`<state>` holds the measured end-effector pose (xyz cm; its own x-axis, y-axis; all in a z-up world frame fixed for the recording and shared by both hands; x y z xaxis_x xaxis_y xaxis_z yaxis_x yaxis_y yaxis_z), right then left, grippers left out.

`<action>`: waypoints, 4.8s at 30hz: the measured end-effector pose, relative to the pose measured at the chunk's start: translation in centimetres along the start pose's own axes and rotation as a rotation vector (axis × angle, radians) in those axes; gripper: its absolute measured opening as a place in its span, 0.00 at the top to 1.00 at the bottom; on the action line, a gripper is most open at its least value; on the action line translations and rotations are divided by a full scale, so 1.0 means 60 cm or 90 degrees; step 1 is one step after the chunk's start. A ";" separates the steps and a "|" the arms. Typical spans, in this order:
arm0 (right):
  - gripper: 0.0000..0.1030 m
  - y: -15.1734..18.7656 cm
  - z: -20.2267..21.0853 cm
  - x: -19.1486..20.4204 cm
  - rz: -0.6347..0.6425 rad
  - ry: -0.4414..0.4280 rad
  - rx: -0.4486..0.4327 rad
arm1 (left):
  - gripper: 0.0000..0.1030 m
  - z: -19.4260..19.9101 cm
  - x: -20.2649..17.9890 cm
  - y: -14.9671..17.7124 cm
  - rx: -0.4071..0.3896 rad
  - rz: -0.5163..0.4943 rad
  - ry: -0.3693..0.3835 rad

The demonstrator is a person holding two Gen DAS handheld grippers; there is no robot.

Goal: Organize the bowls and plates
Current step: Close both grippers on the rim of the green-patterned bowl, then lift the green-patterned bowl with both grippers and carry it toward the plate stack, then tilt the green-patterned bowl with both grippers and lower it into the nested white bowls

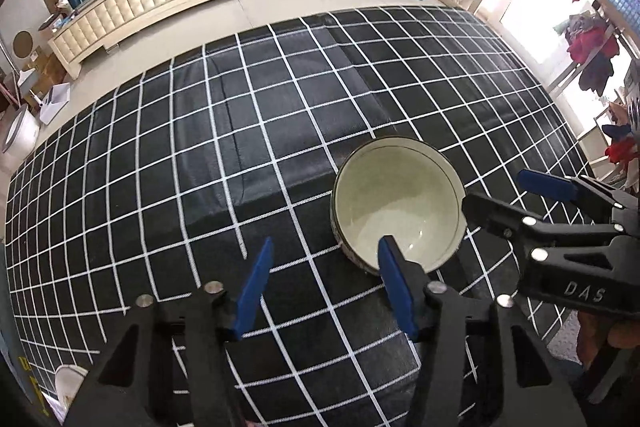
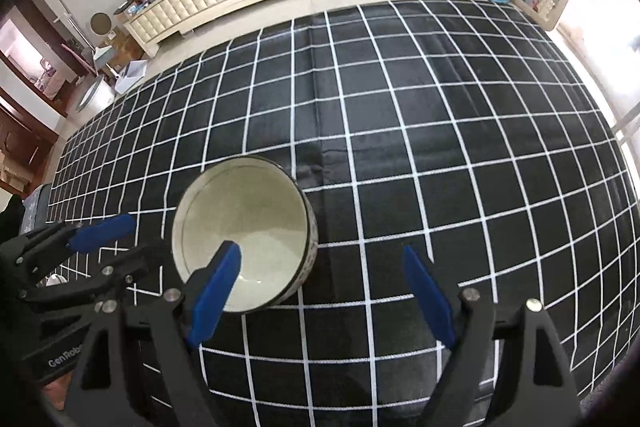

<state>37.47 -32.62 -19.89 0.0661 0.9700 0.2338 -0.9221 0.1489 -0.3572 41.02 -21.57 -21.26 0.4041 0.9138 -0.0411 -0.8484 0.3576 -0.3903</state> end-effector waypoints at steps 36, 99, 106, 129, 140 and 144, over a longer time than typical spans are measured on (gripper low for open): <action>0.87 0.026 -0.019 0.006 -0.005 0.002 0.011 | 0.89 -0.098 -0.022 0.001 0.062 -0.010 0.011; 0.87 0.275 0.051 0.302 0.101 0.017 0.094 | 0.90 0.164 0.169 0.373 0.012 0.125 -0.002; 0.86 0.274 0.043 0.299 0.095 0.021 0.106 | 0.90 0.142 0.179 0.378 0.021 0.133 0.005; 0.25 0.254 0.121 0.279 0.107 0.014 0.005 | 0.39 0.204 0.190 0.373 -0.046 0.127 0.005; 0.18 0.250 0.060 0.253 0.053 0.027 0.048 | 0.25 0.183 0.214 0.370 -0.035 0.157 0.016; 0.18 0.255 0.045 0.249 0.043 0.021 0.069 | 0.25 0.158 0.210 0.371 -0.017 0.151 0.031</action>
<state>23.34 -16.36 -19.42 0.0133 0.9831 0.1823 -0.9605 0.0633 -0.2711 23.96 -0.27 -21.77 0.2105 0.9612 -0.1781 -0.9127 0.1280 -0.3880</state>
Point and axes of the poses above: each gripper's, at about its wrist camera, not at the fingertips, and z roughly against the way its jaws point, x to its left, y to its underside, the point moved 7 cm from there along -z, roughly the way its jaws point, and after that the axes turned 7 degrees about -z, right-handed, at the moved point
